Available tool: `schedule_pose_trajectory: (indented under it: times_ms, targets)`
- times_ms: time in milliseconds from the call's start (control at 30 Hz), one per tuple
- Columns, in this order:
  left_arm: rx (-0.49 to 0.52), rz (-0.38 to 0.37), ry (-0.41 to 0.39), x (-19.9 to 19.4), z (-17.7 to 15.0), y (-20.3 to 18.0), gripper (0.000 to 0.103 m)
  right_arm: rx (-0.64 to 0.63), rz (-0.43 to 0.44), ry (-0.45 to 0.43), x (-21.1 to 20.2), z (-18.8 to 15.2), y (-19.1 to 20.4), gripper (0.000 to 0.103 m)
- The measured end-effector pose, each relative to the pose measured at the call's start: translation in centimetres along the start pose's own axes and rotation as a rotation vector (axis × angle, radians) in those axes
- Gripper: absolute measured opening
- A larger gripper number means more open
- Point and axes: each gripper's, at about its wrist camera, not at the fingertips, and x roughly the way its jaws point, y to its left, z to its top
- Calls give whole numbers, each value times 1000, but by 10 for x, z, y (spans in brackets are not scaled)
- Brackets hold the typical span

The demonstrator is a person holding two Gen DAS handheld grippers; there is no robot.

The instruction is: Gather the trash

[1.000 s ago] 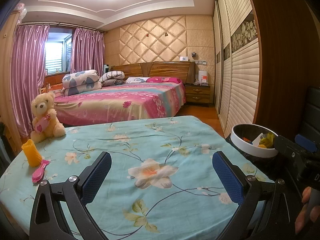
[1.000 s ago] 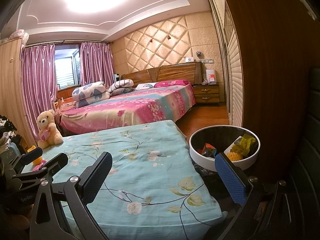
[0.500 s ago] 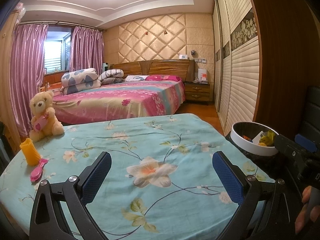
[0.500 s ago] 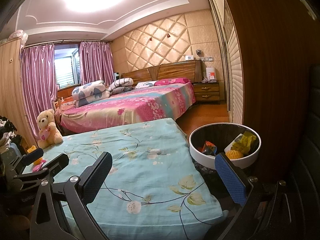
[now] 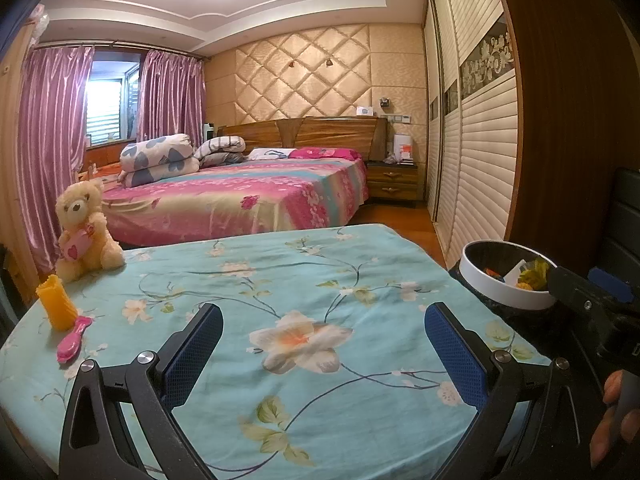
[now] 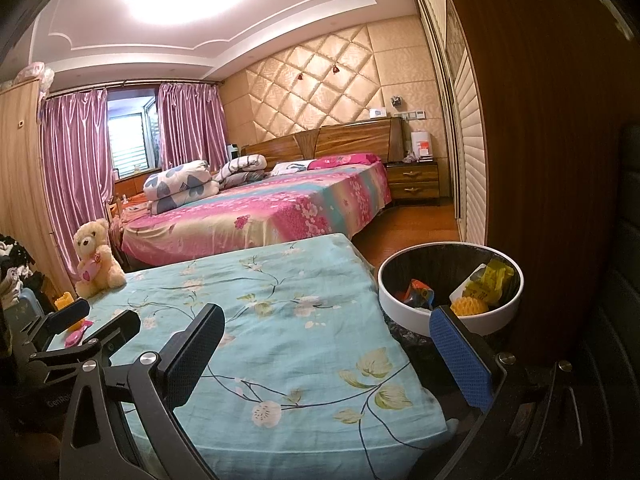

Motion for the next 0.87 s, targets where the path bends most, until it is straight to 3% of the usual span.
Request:
schedule_pose_trajectory:
  times_ms: [867]
  targets:
    - [-31, -15, 27, 10, 3, 9, 102, 3, -2, 26, -4, -7, 8, 103]
